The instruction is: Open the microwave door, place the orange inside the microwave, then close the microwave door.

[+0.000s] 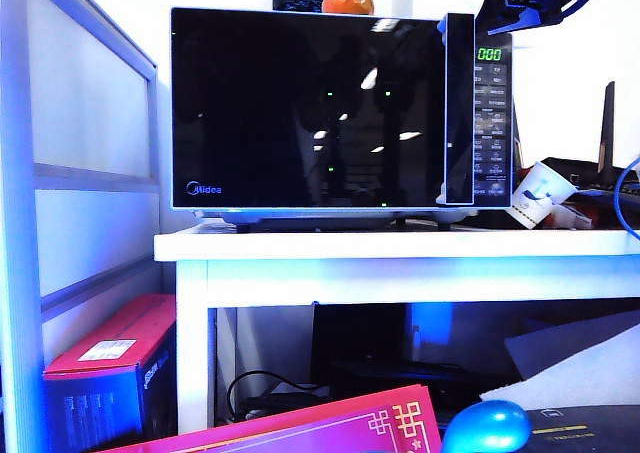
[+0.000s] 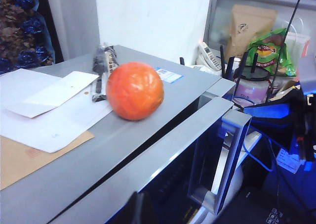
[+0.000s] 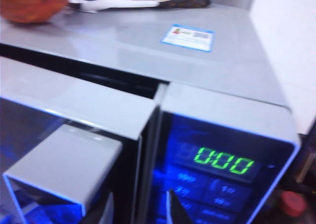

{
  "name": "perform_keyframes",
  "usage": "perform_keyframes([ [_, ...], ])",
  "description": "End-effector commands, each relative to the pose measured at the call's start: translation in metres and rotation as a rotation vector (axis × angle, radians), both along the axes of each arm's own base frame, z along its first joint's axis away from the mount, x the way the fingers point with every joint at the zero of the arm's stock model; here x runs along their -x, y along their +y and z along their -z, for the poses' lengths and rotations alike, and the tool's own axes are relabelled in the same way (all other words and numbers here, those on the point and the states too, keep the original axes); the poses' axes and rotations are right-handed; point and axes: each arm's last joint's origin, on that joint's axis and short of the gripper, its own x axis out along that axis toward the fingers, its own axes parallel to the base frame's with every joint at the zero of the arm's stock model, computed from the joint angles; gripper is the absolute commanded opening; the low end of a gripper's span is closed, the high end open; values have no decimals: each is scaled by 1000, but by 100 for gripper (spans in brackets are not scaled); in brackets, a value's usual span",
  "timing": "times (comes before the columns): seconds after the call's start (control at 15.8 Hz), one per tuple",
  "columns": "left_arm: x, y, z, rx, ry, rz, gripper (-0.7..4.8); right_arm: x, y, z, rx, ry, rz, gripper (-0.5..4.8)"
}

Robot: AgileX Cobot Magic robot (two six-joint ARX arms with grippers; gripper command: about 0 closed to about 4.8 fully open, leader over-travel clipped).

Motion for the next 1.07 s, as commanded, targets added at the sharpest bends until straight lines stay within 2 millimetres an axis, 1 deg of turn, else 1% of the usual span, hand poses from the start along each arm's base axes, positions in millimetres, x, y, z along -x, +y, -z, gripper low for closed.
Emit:
perform_keyframes([
  [0.06,2,0,-3,4,-14,3,17,14,6,-13,-21,-2,-123,151],
  [0.25,2,0,-3,3,-10,3,17,38,3,-38,-23,-55,-127,151],
  [0.32,2,0,-3,3,-10,3,17,51,2,-51,-23,-94,-117,151],
  [0.44,2,0,-2,3,-10,4,17,63,-2,-65,-19,-149,6,151],
  [0.51,2,0,-2,3,-9,5,17,64,-4,-67,-18,-162,51,151],
  [0.57,2,0,-2,3,-10,5,17,63,-5,-66,-4,-159,110,151],
  [0.63,2,0,-2,3,-10,5,17,60,-6,-63,18,-146,134,151],
  [0.88,2,0,-2,3,-6,6,17,39,-4,-37,40,-36,137,146],
  [1.01,2,0,-2,1,-1,6,18,31,-1,-25,41,15,78,145],
  [1.07,2,0,-2,1,-1,6,17,31,0,-24,37,26,45,145],
])
